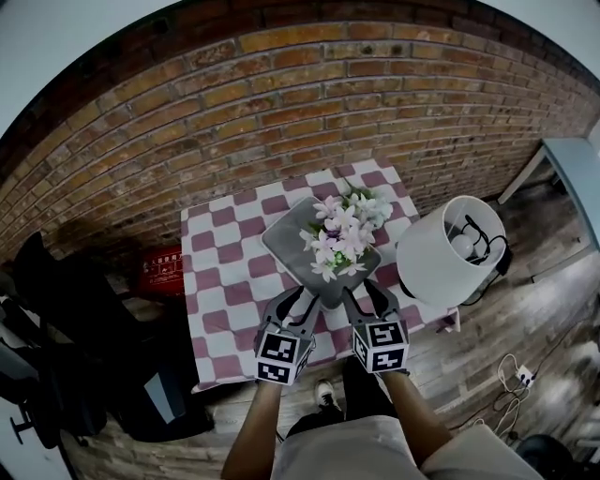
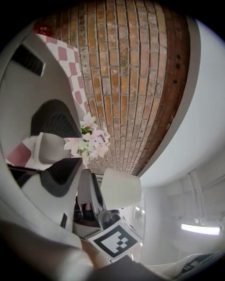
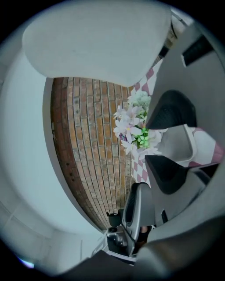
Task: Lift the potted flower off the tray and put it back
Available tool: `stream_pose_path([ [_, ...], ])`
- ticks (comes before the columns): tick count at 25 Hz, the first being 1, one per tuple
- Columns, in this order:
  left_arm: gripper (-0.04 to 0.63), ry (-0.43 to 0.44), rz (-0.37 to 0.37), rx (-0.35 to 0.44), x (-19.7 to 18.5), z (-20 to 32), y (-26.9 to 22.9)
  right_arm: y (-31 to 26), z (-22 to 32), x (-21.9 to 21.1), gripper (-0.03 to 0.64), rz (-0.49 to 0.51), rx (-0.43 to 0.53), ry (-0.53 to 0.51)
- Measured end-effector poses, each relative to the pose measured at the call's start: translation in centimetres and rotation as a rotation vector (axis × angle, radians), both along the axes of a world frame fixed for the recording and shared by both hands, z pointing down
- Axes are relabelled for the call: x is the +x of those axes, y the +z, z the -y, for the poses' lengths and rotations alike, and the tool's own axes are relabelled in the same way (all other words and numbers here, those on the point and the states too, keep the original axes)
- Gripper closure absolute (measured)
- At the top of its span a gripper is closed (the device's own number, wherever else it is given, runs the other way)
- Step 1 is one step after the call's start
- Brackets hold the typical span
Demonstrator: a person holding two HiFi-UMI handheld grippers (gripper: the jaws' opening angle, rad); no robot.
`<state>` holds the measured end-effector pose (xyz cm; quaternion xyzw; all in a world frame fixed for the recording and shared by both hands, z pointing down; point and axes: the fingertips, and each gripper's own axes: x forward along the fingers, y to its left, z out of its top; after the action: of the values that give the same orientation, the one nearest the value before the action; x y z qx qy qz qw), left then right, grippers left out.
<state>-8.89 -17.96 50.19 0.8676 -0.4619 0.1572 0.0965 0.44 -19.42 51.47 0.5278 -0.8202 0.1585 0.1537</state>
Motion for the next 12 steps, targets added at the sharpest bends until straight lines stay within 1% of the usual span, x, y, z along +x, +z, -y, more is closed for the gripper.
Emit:
stream_pose_path([
  [2, 0.425, -0.008, 0.004, -0.005, 0.4, 1.3, 0.9, 1.2, 0.9, -0.1, 0.407, 0.0, -0.014, -0.019],
  [4, 0.408, -0.026, 0.018, -0.009, 0.5, 2.8, 1.8, 2.4, 1.7, -0.3, 0.407, -0.007, -0.025, -0.037],
  [7, 0.39, -0.05, 0.022, -0.029, 0.7, 4.9, 3.4, 3.9, 3.1, 0.3, 0.4, 0.01, -0.045, -0.018],
  [10, 0.378, -0.043, 0.008, -0.067, 1.0, 6.2, 4.6, 5.1, 4.4, 0.5, 0.377, 0.046, -0.076, -0.002],
  [12, 0.367, -0.036, -0.009, -0.09, 1.1, 6.9, 5.6, 6.0, 5.2, 0.7, 0.374, 0.053, -0.086, 0.013],
])
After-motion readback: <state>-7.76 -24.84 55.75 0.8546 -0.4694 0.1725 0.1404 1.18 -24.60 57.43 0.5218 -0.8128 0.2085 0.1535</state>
